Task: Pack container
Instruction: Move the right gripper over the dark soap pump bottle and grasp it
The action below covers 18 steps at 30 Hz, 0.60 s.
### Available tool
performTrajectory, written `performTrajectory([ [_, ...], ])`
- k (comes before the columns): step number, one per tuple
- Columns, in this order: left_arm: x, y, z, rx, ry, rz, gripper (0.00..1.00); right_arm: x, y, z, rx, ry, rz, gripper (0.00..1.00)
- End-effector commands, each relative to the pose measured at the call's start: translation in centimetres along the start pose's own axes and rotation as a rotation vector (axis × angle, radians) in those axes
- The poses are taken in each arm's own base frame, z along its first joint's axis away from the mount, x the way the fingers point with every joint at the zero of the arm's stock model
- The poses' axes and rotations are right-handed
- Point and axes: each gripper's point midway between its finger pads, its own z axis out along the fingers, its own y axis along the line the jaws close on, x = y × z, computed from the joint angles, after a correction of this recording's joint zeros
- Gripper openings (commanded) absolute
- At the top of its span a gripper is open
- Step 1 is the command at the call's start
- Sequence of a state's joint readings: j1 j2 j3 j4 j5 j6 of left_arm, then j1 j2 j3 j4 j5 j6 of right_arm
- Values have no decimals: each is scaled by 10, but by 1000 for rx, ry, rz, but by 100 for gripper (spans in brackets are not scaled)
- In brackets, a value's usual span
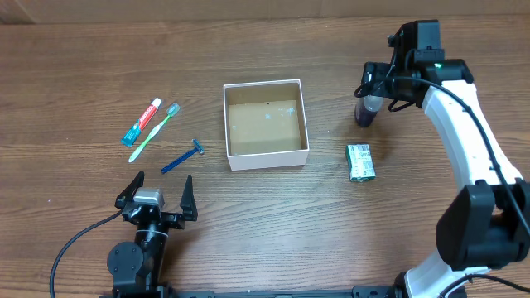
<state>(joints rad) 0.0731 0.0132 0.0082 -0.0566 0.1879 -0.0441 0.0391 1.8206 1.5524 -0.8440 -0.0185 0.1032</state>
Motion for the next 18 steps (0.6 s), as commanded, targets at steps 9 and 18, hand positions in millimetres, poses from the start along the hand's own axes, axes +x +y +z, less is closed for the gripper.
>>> performTrajectory([
  [9, 0, 0, 0, 2, -6, 23, 100, -19, -4, 4, 18, -60, 3, 66],
  [18, 0, 0, 0, 2, -6, 23, 100, -19, -4, 11, 18, -57, 3, 58],
])
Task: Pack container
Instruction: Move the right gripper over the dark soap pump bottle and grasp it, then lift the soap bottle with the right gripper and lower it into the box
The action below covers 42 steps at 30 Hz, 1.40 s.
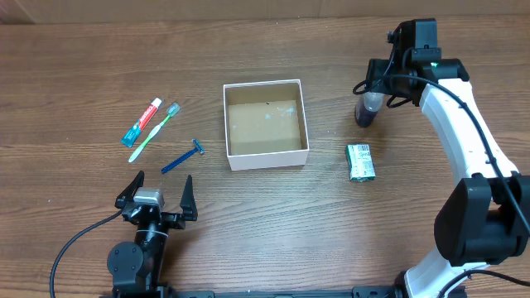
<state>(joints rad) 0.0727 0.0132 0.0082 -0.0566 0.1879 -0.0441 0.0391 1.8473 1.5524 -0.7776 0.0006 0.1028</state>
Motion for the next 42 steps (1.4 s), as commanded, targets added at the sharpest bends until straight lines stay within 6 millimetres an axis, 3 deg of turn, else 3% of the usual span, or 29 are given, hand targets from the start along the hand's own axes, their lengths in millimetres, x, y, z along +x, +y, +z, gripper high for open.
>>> performTrajectory([
  [1, 0, 0, 0, 1, -6, 23, 100, -7, -2, 1, 6, -16, 4, 56],
  [5, 0, 0, 0, 1, -6, 23, 100, -8, -2, 1, 4, -17, 5, 44],
  [9, 0, 0, 0, 1, -6, 23, 100, -7, 0, 2, -6, -13, 5, 43],
  [14, 0, 0, 0, 1, -6, 23, 100, -6, 0, 2, -5, -10, 5, 30],
  [20, 0, 0, 0, 1, -6, 23, 100, -9, 0, -3, -5, -12, 5, 24],
  [25, 0, 0, 0, 1, -6, 23, 100, -32, 4, -32, -6, -41, 4, 18],
  [29, 0, 0, 0, 1, -6, 23, 100, -56, 13, -69, -21, -83, -2, 15],
  [36, 0, 0, 0, 1, -6, 23, 100, -82, 72, -137, -217, -148, 36, 14],
  [39, 0, 0, 0, 1, -6, 23, 100, -80, 116, -161, -343, -152, 30, 14],
  [42, 0, 0, 0, 1, -6, 23, 100, -71, 151, -167, -405, -138, 23, 14],
])
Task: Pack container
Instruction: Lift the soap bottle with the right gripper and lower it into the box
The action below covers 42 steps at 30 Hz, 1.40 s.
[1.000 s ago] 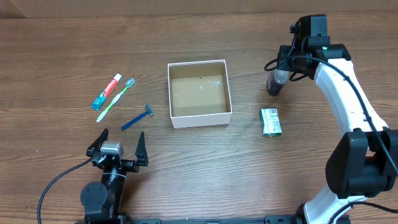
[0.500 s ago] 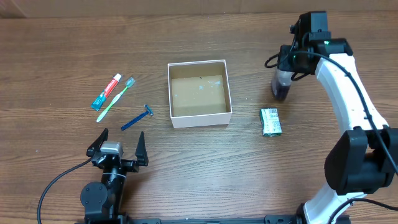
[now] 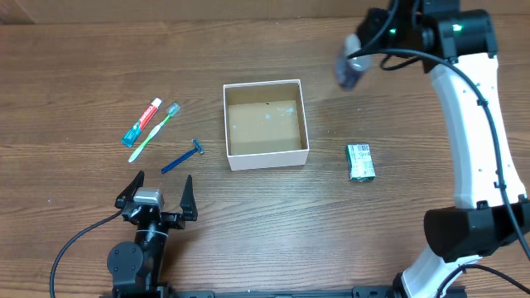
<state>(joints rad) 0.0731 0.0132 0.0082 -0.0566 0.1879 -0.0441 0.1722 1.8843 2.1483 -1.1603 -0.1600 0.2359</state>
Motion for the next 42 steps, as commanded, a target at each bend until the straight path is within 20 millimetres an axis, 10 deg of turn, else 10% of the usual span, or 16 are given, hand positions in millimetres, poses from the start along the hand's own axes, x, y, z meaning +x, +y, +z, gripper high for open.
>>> performTrajectory([
  [1, 0, 0, 0, 1, -6, 23, 100, 1, 63, -19, -146, -29, 25, 15],
  [14, 0, 0, 0, 1, -6, 23, 100, 35, 135, 14, -59, -114, 167, 16],
  [33, 0, 0, 0, 1, -6, 23, 100, 108, 149, 141, 28, -20, 104, 16],
  [42, 0, 0, 0, 1, -6, 23, 100, 91, 149, 140, 51, -108, 104, 16],
])
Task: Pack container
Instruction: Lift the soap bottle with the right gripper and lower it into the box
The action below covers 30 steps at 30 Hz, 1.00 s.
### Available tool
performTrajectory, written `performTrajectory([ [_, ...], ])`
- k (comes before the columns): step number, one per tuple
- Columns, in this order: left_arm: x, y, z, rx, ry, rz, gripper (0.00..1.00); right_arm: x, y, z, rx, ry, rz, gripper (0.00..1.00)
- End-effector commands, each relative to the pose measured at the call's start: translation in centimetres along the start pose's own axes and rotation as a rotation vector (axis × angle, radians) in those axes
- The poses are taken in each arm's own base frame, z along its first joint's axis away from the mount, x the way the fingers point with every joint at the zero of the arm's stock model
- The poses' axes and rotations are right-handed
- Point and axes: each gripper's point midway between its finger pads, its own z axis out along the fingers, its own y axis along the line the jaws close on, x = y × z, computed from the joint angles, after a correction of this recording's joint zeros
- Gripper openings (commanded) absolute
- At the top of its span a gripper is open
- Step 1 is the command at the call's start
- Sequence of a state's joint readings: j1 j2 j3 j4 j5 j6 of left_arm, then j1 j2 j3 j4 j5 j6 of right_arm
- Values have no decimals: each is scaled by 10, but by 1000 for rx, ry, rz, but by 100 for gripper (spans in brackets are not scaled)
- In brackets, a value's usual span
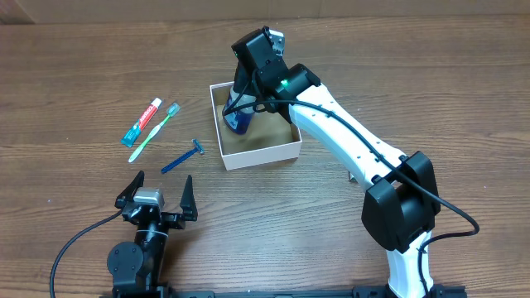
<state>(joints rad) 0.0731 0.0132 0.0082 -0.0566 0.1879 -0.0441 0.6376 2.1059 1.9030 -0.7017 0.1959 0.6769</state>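
An open white cardboard box point(258, 154) stands at the table's middle. My right gripper point(241, 103) reaches in from the right, over the box's left half. It is shut on a dark blue bottle point(239, 121), which hangs upright inside the box opening. A red and blue toothpaste tube point(142, 122), a green toothbrush point(155, 131) and a blue razor point(182, 156) lie on the table left of the box. At the front left my left gripper point(157, 195) rests open, holding nothing.
The right arm's white links point(348, 136) stretch diagonally over the table right of the box and cover the spot beneath them. Wooden tabletop point(74, 74) all around.
My right gripper, with the bottle, was high at the far right of the box. It is now over the box's left half, bottle down in the opening. The box sits slightly further left.
At first my right gripper stood around the upright bottle on the table right of the box, near a green packet. Then the bottle was lifted high in the gripper. Now it is in the box opening. The left arm stayed still throughout.
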Motion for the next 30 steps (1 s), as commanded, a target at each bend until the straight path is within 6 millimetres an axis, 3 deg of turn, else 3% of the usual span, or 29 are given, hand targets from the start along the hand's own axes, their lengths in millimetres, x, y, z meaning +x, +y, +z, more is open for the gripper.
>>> performTrajectory([
  [1, 0, 0, 0, 1, -6, 23, 100, -23, 5, -20, 23, -110, 7, 16],
  [4, 0, 0, 0, 1, -6, 23, 100, -24, 2, -25, 89, -170, -14, 16],
  [13, 0, 0, 0, 1, -6, 23, 100, -18, 19, -34, 147, -261, -131, 16],
  [23, 0, 0, 0, 1, -6, 23, 100, -7, 24, -21, 184, -293, -157, 16],
  [30, 0, 0, 0, 1, -6, 23, 100, 10, 32, 4, 182, -282, -205, 16],
])
